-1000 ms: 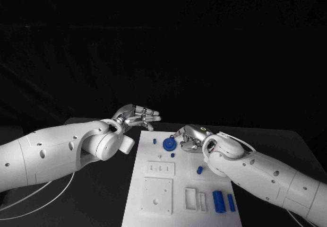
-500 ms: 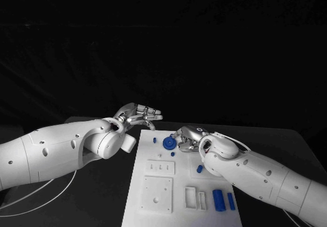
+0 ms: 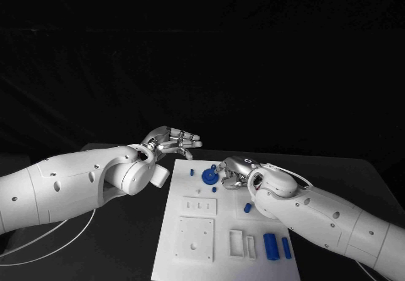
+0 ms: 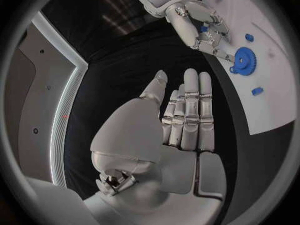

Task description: Assemble the parts on the task board

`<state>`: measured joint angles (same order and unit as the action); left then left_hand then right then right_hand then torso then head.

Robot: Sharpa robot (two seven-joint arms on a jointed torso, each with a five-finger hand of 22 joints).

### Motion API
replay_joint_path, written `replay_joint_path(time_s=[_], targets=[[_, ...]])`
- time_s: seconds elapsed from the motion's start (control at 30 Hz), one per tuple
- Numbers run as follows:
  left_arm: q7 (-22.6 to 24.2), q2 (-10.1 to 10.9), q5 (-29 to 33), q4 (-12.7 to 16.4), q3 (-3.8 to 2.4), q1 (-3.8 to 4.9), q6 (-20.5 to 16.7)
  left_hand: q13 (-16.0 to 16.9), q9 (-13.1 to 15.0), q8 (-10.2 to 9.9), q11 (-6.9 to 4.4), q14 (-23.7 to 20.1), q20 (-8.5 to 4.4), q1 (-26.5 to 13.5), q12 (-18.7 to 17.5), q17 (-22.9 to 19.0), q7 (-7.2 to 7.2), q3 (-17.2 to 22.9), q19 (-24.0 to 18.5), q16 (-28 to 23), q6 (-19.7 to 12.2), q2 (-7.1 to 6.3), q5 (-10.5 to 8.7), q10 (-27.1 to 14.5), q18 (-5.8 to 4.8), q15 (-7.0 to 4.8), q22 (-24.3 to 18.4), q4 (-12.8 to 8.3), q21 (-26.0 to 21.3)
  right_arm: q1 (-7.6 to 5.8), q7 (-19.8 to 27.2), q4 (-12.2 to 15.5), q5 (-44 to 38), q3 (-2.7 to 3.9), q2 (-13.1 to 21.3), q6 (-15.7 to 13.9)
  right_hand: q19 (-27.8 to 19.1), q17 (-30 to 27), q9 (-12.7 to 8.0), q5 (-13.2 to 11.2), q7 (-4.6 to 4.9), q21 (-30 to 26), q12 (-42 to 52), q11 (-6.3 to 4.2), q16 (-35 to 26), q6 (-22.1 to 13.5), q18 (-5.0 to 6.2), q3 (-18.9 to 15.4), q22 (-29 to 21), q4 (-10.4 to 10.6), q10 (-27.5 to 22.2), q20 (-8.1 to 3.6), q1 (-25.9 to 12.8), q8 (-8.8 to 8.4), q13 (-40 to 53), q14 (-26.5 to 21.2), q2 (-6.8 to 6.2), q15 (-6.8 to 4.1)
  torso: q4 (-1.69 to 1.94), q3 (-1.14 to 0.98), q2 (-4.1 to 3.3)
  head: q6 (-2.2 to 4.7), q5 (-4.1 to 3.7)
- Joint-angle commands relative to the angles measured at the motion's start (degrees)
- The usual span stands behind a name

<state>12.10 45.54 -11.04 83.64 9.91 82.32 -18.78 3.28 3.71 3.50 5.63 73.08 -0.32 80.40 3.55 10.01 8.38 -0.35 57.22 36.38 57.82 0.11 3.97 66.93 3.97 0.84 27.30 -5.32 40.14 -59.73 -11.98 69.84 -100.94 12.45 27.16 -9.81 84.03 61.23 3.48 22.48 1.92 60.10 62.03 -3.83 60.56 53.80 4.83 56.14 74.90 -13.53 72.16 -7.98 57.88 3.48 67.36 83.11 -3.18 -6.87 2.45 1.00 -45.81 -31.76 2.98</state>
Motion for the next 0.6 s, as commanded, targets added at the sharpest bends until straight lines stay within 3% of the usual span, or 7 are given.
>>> replay_joint_path(time_s=[0.03,0.37,0.5,0.6], targets=[[0.4,0.0,-0.1,0.1,-0.04,0.08,0.8,0.1,0.0,0.1,-0.02,-0.3,0.15,-0.1,-0.1,-0.1,-0.12,0.2,-0.3,-0.2,-0.2,-0.09,0.29,-0.4,0.61,-0.06,-0.1,-0.2,-0.1,0.16,-0.4,0.5,-0.6,-0.06,0.4,1.8,0.0,-0.1,0.0,0.3,0.23,0.2,0.0,-0.02,0.1,0.5,-0.80,0.3,7.0,-0.1,-0.1,-0.14,-0.4,-0.03,-0.1,-0.2,-0.03,-0.19,0.07,0.02,-0.01,-0.06,-0.01],[0.4,0.2,-0.1,0.1,-0.03,0.08,0.7,0.1,0.0,0.1,0.02,-0.4,0.17,-0.3,-0.1,-0.1,-0.11,0.4,-0.4,-0.2,-0.3,-0.05,0.30,-0.5,0.61,-0.04,0.0,-0.3,0.0,0.51,-1.3,1.9,-0.9,-0.08,1.8,-0.9,0.0,-0.3,0.0,0.5,0.59,0.2,0.0,0.12,0.0,1.0,-0.69,0.4,7.0,-0.2,-0.1,-0.02,-0.3,-0.02,-0.3,-0.2,-0.19,-0.09,0.05,-0.03,-0.03,-0.19,0.24],[0.4,0.3,-0.1,0.0,-0.03,0.08,0.7,0.1,0.0,0.1,0.02,-0.4,0.17,-0.3,-0.1,-0.1,-0.11,0.4,-0.4,-0.2,-0.3,-0.05,0.30,-0.5,0.61,-0.04,0.0,-0.3,0.0,0.62,-1.4,2.5,-0.9,-0.04,2.6,-4.6,0.0,-0.3,0.0,0.5,0.58,0.2,0.1,0.11,0.0,1.0,-0.67,0.5,7.0,-0.2,0.0,0.00,-0.3,-0.02,-0.3,-0.2,-0.30,-0.09,0.00,-0.03,-0.01,-0.05,0.24],[0.5,0.4,-0.1,0.0,-0.03,0.07,0.7,0.1,0.0,0.1,0.02,-0.4,0.17,-0.3,-0.1,-0.1,-0.11,0.4,-0.4,-0.2,-0.3,-0.05,0.30,-0.5,0.61,-0.04,0.0,-0.3,0.0,0.67,-1.2,3.5,-0.2,0.24,4.0,-9.5,0.1,-0.4,0.0,0.5,0.73,0.4,-0.1,0.15,0.0,1.2,-0.66,0.1,7.0,0.0,0.1,0.02,0.5,-0.03,-0.5,-0.2,-1.04,-0.08,-0.12,-0.06,0.03,0.09,0.16]])
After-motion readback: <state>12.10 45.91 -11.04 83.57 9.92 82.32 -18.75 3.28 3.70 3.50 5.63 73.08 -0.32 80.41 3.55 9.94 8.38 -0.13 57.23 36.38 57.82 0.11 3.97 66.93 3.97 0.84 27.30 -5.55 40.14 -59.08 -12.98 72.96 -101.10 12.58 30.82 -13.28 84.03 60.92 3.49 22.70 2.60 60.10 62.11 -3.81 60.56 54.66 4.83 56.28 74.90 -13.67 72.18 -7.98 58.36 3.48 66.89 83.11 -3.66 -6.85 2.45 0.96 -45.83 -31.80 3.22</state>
